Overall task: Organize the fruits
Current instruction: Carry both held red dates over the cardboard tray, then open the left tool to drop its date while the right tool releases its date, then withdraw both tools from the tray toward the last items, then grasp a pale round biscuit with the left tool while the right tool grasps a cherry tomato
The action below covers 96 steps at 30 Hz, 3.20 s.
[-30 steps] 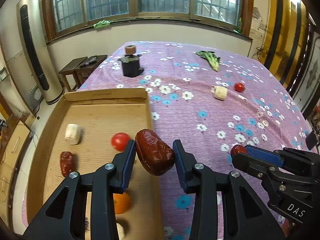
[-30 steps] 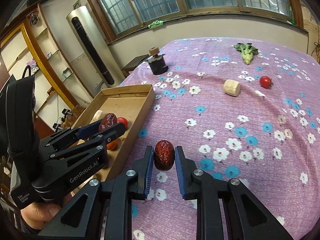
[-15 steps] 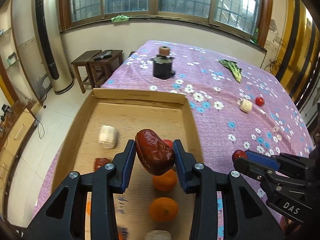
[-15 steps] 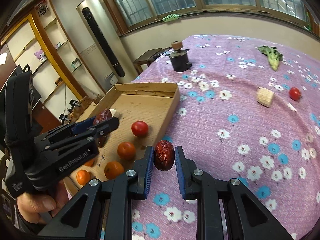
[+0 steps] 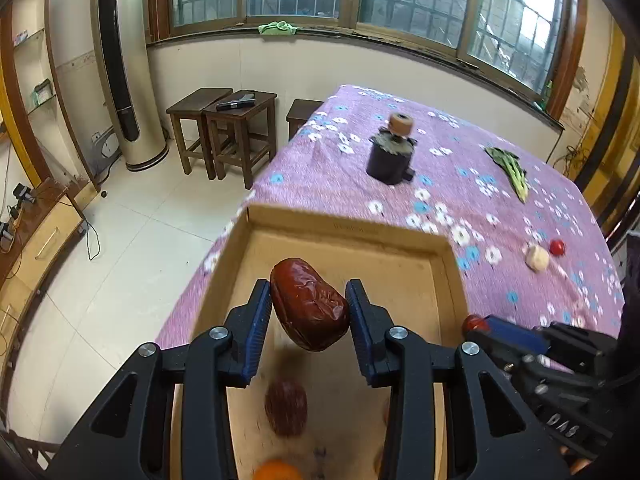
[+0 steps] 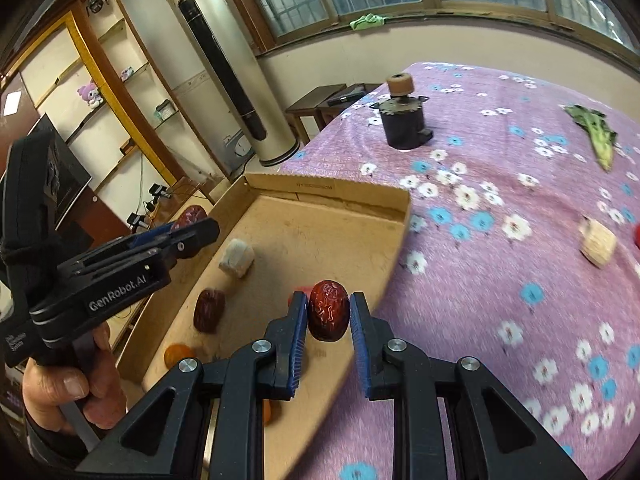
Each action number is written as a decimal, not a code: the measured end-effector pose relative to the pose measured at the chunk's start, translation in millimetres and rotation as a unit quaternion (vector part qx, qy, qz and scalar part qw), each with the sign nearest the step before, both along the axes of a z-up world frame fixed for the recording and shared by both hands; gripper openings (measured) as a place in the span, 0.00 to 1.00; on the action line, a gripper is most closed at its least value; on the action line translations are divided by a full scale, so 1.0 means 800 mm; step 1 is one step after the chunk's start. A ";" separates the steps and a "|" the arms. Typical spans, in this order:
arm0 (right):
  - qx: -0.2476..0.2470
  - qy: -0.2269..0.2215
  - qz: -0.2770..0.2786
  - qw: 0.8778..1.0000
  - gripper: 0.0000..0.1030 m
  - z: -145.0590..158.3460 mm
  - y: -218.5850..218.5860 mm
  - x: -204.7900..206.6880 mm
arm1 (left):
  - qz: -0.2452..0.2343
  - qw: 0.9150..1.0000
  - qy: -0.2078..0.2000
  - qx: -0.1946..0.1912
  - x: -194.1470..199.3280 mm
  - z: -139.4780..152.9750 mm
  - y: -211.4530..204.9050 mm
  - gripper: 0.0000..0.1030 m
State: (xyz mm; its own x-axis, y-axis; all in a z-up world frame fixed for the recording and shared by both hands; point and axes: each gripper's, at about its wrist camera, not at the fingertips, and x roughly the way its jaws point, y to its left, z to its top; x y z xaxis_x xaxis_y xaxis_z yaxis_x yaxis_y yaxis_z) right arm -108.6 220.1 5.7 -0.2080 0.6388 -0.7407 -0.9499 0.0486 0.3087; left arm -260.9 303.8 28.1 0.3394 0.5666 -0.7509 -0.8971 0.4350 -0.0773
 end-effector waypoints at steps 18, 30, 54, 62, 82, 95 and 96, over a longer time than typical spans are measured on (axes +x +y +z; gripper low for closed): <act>-0.056 -0.061 0.040 0.996 0.22 -0.050 0.092 -0.032 | 0.011 0.994 0.065 -0.085 0.034 -0.072 0.077 0.35; -0.025 -0.058 0.042 0.997 0.48 -0.018 0.053 -0.016 | 0.032 0.996 0.060 -0.062 0.022 -0.044 0.056 0.39; -0.017 -0.027 -0.111 0.993 0.48 -0.004 -0.115 0.168 | -0.115 0.992 0.016 -0.050 0.161 -0.003 -0.094 0.42; -0.020 -0.022 -0.148 0.988 0.48 -0.011 -0.142 0.216 | -0.146 0.987 0.017 -0.057 0.205 -0.009 -0.122 0.42; -0.033 -0.040 -0.255 0.966 0.48 -0.035 -0.069 0.361 | -0.182 0.980 0.008 -0.081 0.354 -0.061 -0.097 0.42; -0.029 -0.047 -0.264 0.963 0.31 -0.047 -0.070 0.373 | -0.200 0.977 0.014 -0.068 0.387 -0.082 -0.087 0.27; -0.022 -0.039 -0.264 0.963 0.31 -0.044 -0.081 0.369 | -0.200 0.977 0.013 -0.069 0.382 -0.083 -0.089 0.27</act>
